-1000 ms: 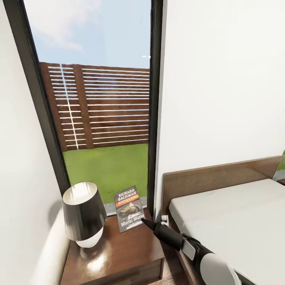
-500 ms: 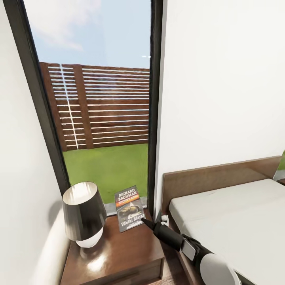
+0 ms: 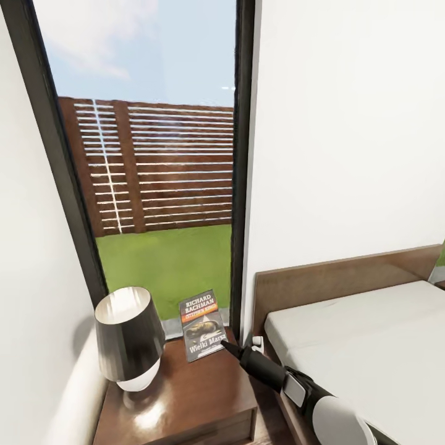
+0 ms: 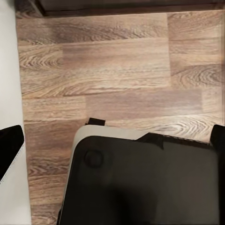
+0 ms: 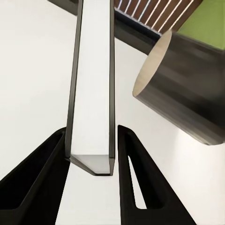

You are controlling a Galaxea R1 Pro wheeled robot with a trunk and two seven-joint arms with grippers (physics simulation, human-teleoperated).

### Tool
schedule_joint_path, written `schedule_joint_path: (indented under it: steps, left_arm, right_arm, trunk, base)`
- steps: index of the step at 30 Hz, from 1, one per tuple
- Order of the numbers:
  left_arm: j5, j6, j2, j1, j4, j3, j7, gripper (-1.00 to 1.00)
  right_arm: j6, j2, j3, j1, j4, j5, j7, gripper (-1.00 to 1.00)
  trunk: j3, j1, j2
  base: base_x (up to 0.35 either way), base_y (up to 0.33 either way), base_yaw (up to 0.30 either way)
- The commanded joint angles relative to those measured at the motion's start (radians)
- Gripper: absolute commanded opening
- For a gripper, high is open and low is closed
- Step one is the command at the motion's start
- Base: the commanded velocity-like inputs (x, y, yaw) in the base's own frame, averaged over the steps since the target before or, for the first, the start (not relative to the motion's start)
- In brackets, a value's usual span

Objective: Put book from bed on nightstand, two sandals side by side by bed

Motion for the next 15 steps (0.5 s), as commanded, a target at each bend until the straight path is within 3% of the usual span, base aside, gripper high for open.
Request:
schedule_joint_path:
  steps: [1, 8, 15]
  left_arm:
    - [0.006, -0.002, 0.000, -0.007, 0.001, -0.009, 0.006, 1.00]
    - [0.006, 0.003, 0.001, -0.044, 0.001, -0.010, 0.006, 1.00]
    - [0.005, 0.002, 0.001, -0.061, 0.003, -0.009, 0.006, 1.00]
  right_arm:
    - [0.011, 0.000, -0.007, 0.000, -0.002, 0.003, 0.003, -1.00]
    - [0.010, 0.002, -0.006, 0.000, 0.000, 0.004, -0.001, -1.00]
    - [0.009, 0.003, -0.007, 0.000, 0.000, 0.003, -0.013, -1.00]
  trunk:
    - [0.000, 0.001, -0.001]
    - [0.000, 0.001, -0.001]
    - [0.000, 0.001, -0.001]
  base:
    - [0.197, 0.000, 0.000]
    - [0.190, 0.000, 0.000]
    - [0.069, 0.000, 0.000]
